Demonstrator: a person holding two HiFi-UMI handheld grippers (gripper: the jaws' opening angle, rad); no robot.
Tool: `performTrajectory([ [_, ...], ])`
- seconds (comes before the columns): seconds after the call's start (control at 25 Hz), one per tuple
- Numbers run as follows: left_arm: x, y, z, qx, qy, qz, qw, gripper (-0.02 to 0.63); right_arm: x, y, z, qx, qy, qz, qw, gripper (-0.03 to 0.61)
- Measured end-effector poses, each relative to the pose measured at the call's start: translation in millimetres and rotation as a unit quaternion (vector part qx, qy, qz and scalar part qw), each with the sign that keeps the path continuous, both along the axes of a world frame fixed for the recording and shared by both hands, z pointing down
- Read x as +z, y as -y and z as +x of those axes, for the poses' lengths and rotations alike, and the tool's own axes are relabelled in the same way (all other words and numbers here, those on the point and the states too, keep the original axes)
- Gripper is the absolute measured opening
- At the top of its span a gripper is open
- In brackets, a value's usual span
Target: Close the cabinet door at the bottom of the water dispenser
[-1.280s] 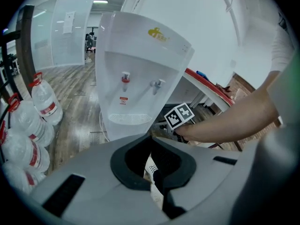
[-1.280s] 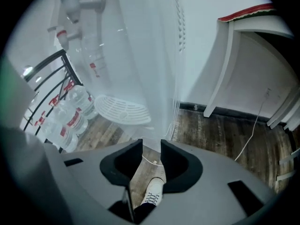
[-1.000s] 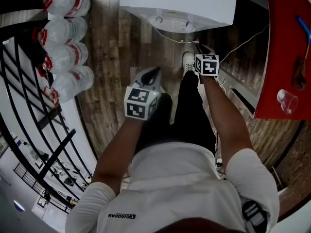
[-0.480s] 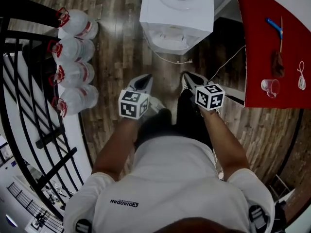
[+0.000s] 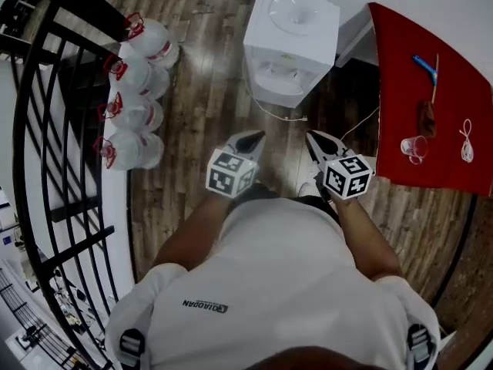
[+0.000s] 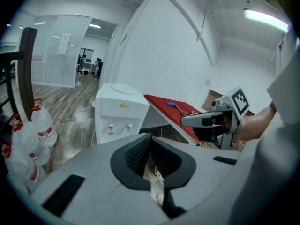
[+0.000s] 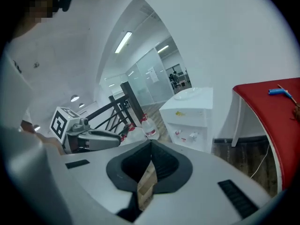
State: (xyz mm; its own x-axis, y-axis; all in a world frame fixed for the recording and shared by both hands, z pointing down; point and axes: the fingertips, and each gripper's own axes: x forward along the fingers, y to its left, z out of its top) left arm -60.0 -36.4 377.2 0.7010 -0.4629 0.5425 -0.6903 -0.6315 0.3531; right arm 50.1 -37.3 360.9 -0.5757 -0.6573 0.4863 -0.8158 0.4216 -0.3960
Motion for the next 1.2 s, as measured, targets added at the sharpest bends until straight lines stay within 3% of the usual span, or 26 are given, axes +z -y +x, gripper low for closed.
performTrajectory([
  [0.4, -52.6, -51.9, 90.1, -0.037, -0.027, 0.025, 0.9986, -0.003, -61.3, -54.8, 86.0, -0.038, 0.049, 0.034, 0.997, 0.023],
  [0.6, -67.1, -86.4, 126.1, -0.057, -0.031, 0.041, 0.9970, -0.003, -70.4, -89.6, 108.7, -0.087, 0.035, 0.062, 0.994, 0.021],
  [0.8, -72.2, -113.5, 126.2, -0.075, -0.007, 0.047, 0.9960, -0.003, -67.0, -108.6, 119.2, -0.096, 0.042, 0.060, 0.993, 0.021],
  [1.2, -82.9, -129.3, 83.7, -0.049, 0.002, 0.051, 0.9975, -0.003, -79.7, -125.3, 88.2, -0.059, 0.042, 0.073, 0.995, 0.021],
])
